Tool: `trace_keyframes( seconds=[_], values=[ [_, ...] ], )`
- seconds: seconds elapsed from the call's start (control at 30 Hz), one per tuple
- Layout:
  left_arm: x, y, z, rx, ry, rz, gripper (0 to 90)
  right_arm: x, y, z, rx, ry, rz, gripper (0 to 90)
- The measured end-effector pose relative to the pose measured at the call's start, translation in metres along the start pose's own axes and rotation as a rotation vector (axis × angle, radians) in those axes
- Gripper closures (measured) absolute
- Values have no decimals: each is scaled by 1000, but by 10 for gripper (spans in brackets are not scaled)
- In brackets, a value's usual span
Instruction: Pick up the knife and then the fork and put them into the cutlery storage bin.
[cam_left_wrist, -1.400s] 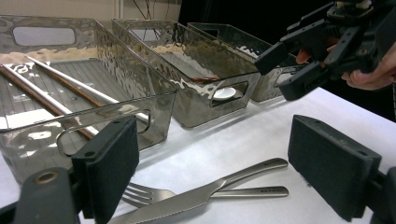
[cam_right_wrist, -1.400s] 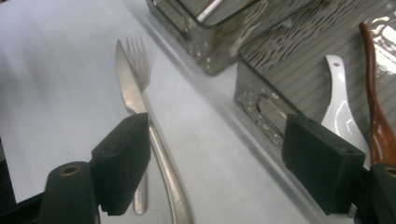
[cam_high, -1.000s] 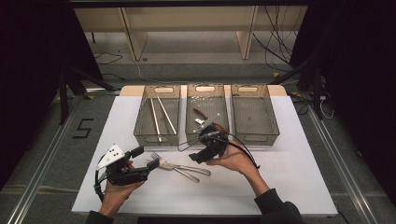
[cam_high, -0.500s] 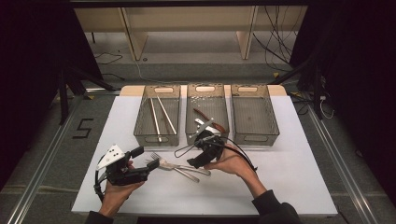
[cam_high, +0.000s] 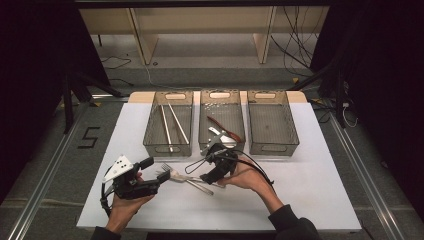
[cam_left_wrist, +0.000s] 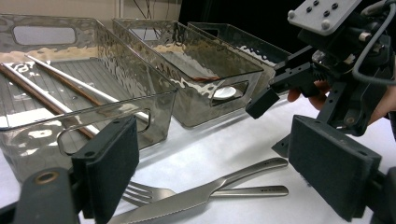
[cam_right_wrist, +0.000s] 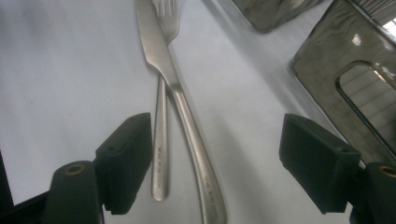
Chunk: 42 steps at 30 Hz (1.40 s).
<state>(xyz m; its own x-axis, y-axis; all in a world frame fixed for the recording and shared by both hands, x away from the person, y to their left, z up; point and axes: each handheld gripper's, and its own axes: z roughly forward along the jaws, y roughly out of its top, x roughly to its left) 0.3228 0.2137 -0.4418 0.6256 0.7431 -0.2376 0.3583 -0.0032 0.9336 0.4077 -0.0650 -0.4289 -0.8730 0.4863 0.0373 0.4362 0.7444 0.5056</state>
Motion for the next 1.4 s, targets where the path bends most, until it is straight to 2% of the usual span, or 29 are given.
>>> trace_keyframes(
  seconds=[0.4,0.57,0.67,0.83,1.07,1.4],
  values=[
    [-1,0,-1,2,-1,11,161,3,0,16,69,-12,-34,367],
    [-1,0,-2,-3,-1,9,161,5,1,23,96,-5,-63,422],
    [-1,0,-2,-1,-3,11,161,7,2,28,127,3,-57,454],
    [-1,0,-1,-1,-3,10,161,8,2,33,165,3,-79,526],
    [-1,0,-1,-1,-3,11,161,7,1,36,177,1,-84,601],
    [-1,0,-2,-1,-2,11,161,7,3,42,194,8,-108,651]
  ],
)
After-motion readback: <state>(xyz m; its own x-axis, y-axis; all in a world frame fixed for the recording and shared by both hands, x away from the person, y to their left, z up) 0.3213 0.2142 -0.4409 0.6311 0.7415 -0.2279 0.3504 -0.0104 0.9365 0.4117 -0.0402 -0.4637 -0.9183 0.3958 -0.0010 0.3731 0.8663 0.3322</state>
